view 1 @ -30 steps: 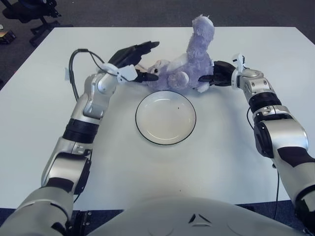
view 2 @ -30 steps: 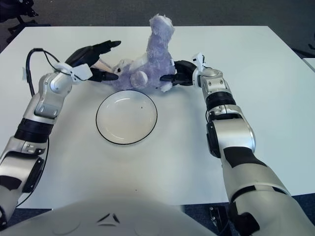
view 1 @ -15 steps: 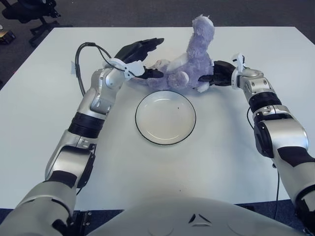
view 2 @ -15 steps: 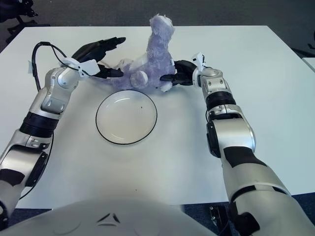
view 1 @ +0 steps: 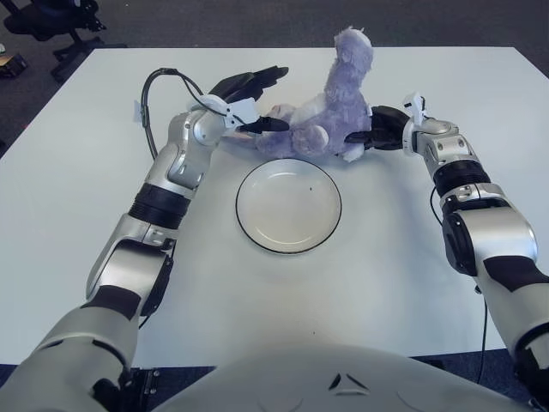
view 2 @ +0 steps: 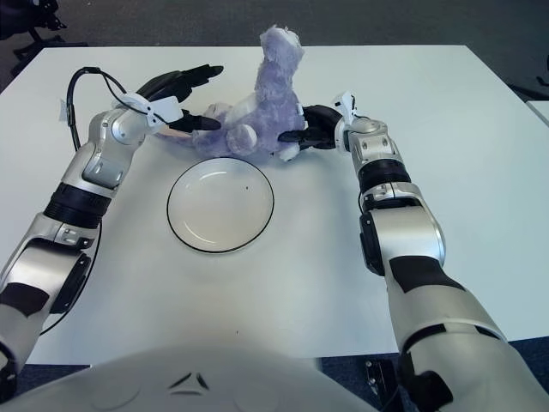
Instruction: Put the doll into the plate.
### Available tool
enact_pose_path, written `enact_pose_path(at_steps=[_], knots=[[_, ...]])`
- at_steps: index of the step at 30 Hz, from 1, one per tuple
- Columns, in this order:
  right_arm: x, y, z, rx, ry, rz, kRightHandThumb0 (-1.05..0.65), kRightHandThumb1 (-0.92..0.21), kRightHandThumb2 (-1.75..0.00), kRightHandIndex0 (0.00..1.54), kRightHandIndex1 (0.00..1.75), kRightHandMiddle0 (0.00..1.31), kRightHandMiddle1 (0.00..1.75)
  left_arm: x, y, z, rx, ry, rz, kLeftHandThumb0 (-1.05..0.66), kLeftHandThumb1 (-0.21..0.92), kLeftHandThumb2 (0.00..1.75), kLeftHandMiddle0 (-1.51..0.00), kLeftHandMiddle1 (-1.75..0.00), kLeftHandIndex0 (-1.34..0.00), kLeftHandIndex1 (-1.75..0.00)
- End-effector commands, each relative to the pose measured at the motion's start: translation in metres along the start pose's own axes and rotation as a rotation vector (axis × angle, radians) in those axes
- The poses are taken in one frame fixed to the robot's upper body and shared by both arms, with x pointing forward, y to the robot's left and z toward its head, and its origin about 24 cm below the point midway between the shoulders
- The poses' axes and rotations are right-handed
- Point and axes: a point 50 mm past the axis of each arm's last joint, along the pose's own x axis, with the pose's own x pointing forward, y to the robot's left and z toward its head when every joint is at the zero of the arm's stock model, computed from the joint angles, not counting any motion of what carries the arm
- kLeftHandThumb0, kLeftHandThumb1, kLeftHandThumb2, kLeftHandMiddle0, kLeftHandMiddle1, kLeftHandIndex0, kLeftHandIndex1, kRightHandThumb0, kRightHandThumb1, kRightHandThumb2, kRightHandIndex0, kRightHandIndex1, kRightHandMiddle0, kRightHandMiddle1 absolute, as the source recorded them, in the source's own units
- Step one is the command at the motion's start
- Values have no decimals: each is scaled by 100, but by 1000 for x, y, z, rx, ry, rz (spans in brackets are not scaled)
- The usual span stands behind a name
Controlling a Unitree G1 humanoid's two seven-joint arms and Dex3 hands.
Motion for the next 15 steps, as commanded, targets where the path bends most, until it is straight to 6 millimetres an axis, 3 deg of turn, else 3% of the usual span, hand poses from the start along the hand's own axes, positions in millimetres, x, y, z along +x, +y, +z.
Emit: enact_pose_path(at_steps=[1, 15], knots=[[-2, -3, 4, -14, 4, -8, -13, -85, 0, 96, 175, 76, 175, 4, 4, 5, 23, -14, -18, -99, 92, 21, -25, 0, -22, -2], [-3, -3, 6, -19, -2, -11, -13, -85, 0, 96, 175, 77, 175, 18, -3, 5, 61, 57, -121, -102, 92, 19, -12, 0, -7, 0]])
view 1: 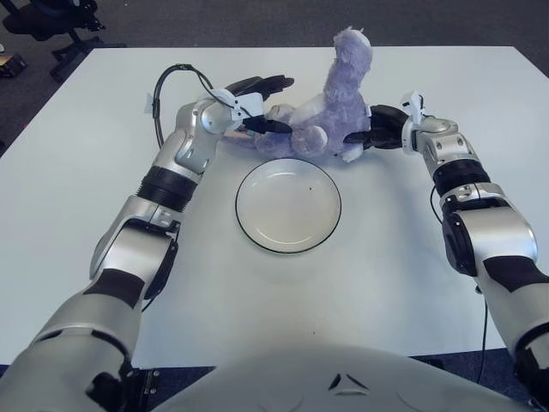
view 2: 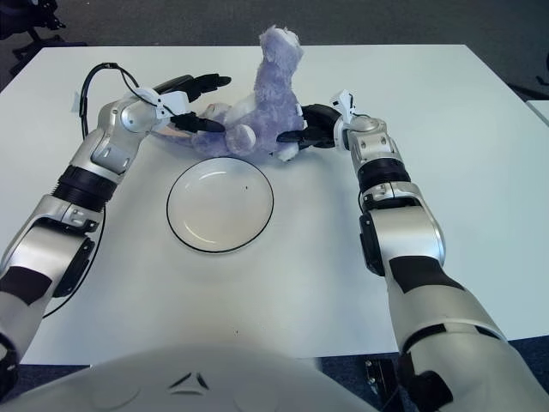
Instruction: Put the doll into the plate.
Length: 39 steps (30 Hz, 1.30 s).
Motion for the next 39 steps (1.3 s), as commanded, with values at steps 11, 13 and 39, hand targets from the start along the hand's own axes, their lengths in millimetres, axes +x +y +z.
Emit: enact_pose_path(at_steps=[11, 13, 39], knots=[[-3, -4, 6, -13, -7, -16, -13, -85, 0, 96, 175, 78, 175, 8, -3, 1, -8, 27, -100, -103, 92, 16, -7, 0, -2, 0], [-4, -5, 7, -15, -10, -20, -14, -85, 0, 96, 175, 78, 175, 8, -5, -1, -44, 21, -152, -104, 92, 16, -7, 0, -2, 0], [-10, -13, 13, -8, -58, -67, -13, -85, 0, 96, 175, 77, 175, 10, -14, -3, 9, 23, -312, -105, 92, 22, -4, -1, 0, 0]])
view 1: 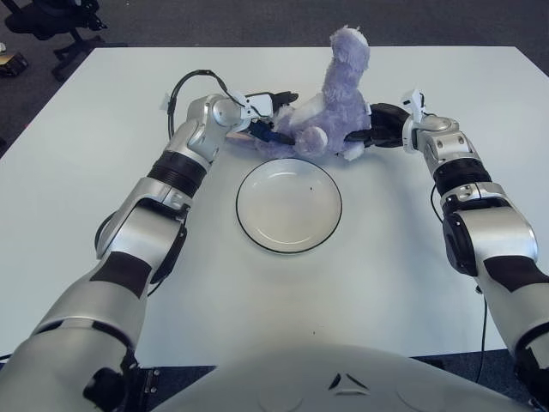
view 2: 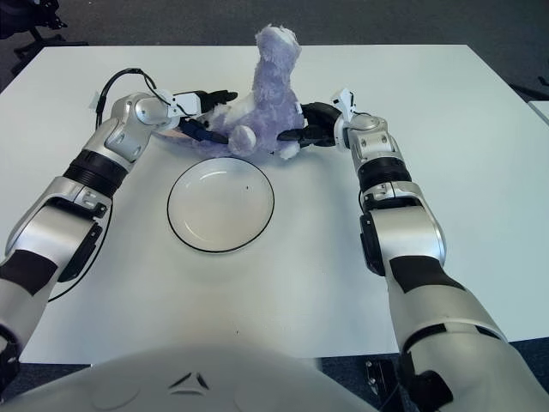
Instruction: Put the doll into the plate.
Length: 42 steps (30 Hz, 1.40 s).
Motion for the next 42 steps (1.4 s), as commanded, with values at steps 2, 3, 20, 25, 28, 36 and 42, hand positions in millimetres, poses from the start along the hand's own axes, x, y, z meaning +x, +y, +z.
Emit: enact_pose_path(at_steps=[2, 3, 20, 25, 28, 36, 42], knots=[[-6, -9, 12, -12, -45, -35, -13, -85, 0, 95, 175, 77, 175, 0, 1, 0, 28, 26, -54, -105, 92, 23, -8, -2, -2, -1], [-6, -9, 12, -13, -47, -38, -12, -85, 0, 95, 175, 77, 175, 1, 1, 0, 24, 32, -61, -105, 92, 23, -8, -3, -2, -1], [-8, -12, 14, -10, -79, -70, -12, -85, 0, 94, 175, 75, 175, 8, -3, 5, -14, 75, -165, -105, 92, 32, -49, -9, -24, -11], [-8, -13, 15, -9, -94, -82, -12, -85, 0, 94, 175, 75, 175, 10, -5, 6, -9, 81, -170, -105, 92, 33, -46, -7, -24, -11], [-8, -13, 15, -9, -99, -86, -12, -85, 0, 94, 175, 74, 175, 11, -7, 6, 19, 85, -171, -105, 92, 34, -50, -5, -25, -21], [-9, -14, 16, -10, -105, -96, -12, -85, 0, 94, 175, 74, 175, 18, -13, 5, 135, 86, -120, -99, 92, 30, -54, -71, -14, -137], [-10, -15, 16, -9, -107, -101, -12, -85, 0, 94, 175, 73, 175, 22, -17, 1, 178, 72, -67, -98, 92, 29, -45, -128, -17, -141]])
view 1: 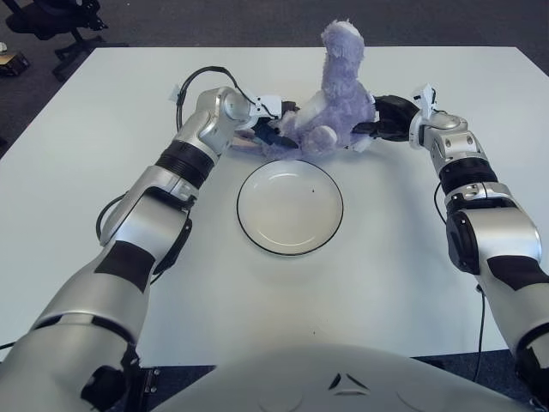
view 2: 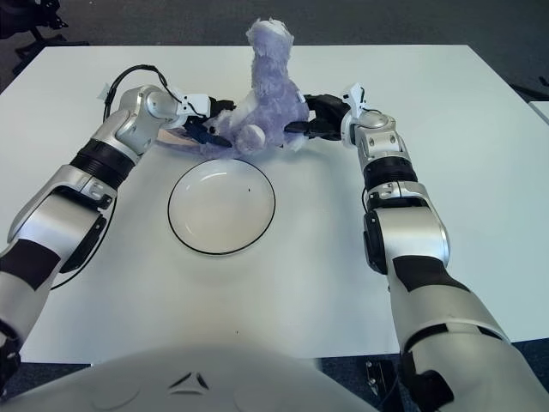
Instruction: Put the doll into the plate.
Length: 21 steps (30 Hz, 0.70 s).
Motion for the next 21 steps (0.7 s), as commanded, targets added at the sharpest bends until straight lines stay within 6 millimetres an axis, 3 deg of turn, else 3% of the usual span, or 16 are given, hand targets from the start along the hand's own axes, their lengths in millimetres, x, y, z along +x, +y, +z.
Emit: enact_pose_path(at_steps=[1, 10, 15, 16, 21], knots=[[-3, -6, 12, -9, -49, -26, -12, -85, 0, 94, 175, 73, 175, 7, -14, -4, 39, 8, -16, -98, 92, 29, -45, -134, -20, -133], [-4, -7, 13, -2, -53, -30, -12, -86, 0, 94, 175, 72, 175, 9, -19, -7, 55, -10, 0, -98, 92, 27, -45, -142, -29, -99], [-4, -8, 13, 8, -57, -31, -12, -86, 0, 94, 175, 71, 175, 11, -21, -8, 108, 17, -38, -99, 92, 26, -49, -123, -29, -60], [-4, -8, 13, 8, -58, -31, -12, -86, 0, 94, 175, 71, 175, 12, -21, -8, 117, 20, -42, -99, 92, 25, -50, -115, -30, -44], [-4, -8, 13, 18, -63, -32, -11, -86, 0, 94, 175, 71, 175, 17, -28, -7, 152, 35, -56, -100, 92, 24, -50, -111, -33, -19]])
